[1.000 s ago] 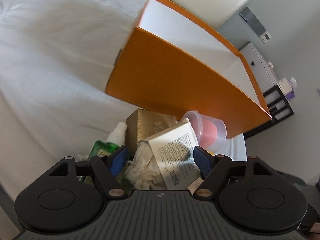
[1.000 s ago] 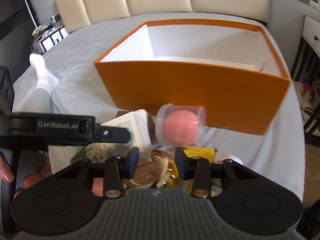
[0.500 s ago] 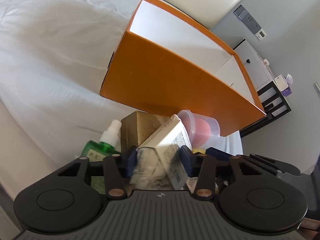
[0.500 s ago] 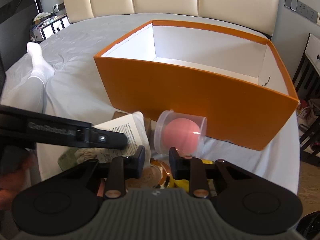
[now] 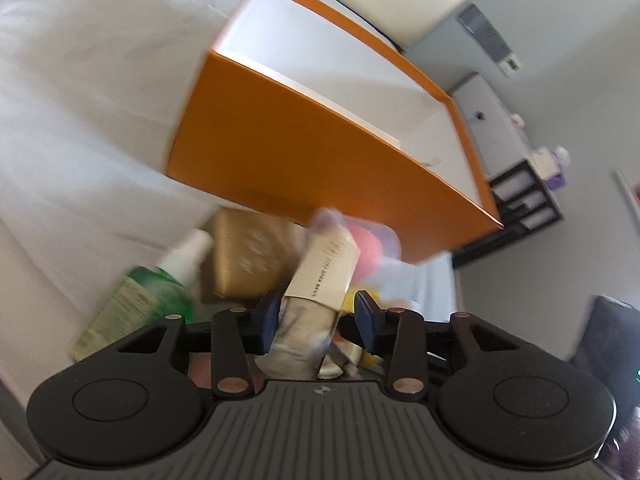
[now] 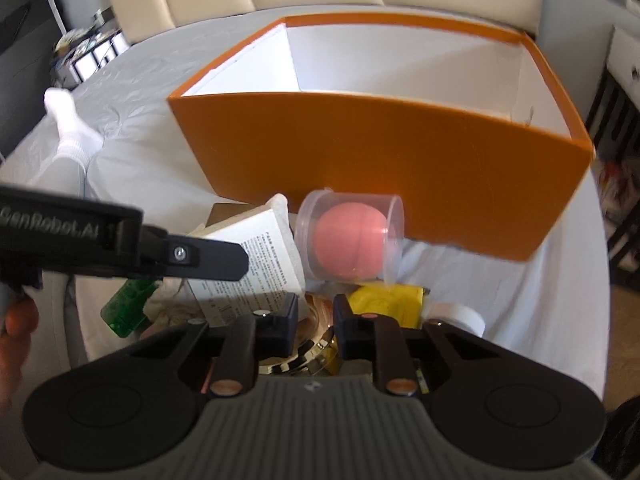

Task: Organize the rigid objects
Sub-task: 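Grasp the white cloth pouch with the left tool while the right tool grasps the gold compact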

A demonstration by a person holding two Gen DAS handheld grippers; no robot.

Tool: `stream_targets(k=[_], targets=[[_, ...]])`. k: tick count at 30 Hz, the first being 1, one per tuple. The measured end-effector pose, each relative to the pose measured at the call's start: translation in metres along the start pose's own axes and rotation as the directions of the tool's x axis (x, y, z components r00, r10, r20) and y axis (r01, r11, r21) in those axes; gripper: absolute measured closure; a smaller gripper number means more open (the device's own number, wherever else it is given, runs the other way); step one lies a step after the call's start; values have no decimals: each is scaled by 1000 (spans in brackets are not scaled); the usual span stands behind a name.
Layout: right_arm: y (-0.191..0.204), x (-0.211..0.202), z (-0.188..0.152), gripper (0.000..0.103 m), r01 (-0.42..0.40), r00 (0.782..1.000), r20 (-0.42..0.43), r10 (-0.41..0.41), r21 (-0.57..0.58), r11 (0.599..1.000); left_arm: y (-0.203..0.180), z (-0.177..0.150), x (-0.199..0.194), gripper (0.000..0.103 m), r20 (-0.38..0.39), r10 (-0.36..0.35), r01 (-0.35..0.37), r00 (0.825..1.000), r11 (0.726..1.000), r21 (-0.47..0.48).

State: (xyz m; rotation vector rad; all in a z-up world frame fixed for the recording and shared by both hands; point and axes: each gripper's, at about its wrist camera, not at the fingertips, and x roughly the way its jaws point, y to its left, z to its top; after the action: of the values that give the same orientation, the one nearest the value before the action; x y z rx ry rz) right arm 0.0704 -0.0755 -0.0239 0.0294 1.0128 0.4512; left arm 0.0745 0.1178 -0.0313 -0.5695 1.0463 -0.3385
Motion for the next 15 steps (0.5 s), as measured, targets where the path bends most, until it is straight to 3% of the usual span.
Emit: stream_targets(k=[2,6,8,10,12,15], targets=[[-9,2,1,84,-6,1000,-13,6,56,998,-4,-4,3,58,-17,-22,22,1000,1000,6],[-14,7,-1,82,-19,999,-41,23,106,994,-13,-6,11,70,7,119,-119,993,990,76],[-12,5,-2,81,-24,999,-38,27,91,996,-12,-7,10,71,13,107,-108,994,992,69],[-15,4,-3,70,-27,999,-41,32,121,992,-13,-10,6,72,25,120,-122,992,989,78],[-23,5,-4,66,-43,997,-61,55,186,982,-14,-13,0,73,43,127,-130,991,987,92],[-41,13,-8,65,-95,985,-102,137,343,935,-14,-18,-13,73,87,128,-137,988,984,111]])
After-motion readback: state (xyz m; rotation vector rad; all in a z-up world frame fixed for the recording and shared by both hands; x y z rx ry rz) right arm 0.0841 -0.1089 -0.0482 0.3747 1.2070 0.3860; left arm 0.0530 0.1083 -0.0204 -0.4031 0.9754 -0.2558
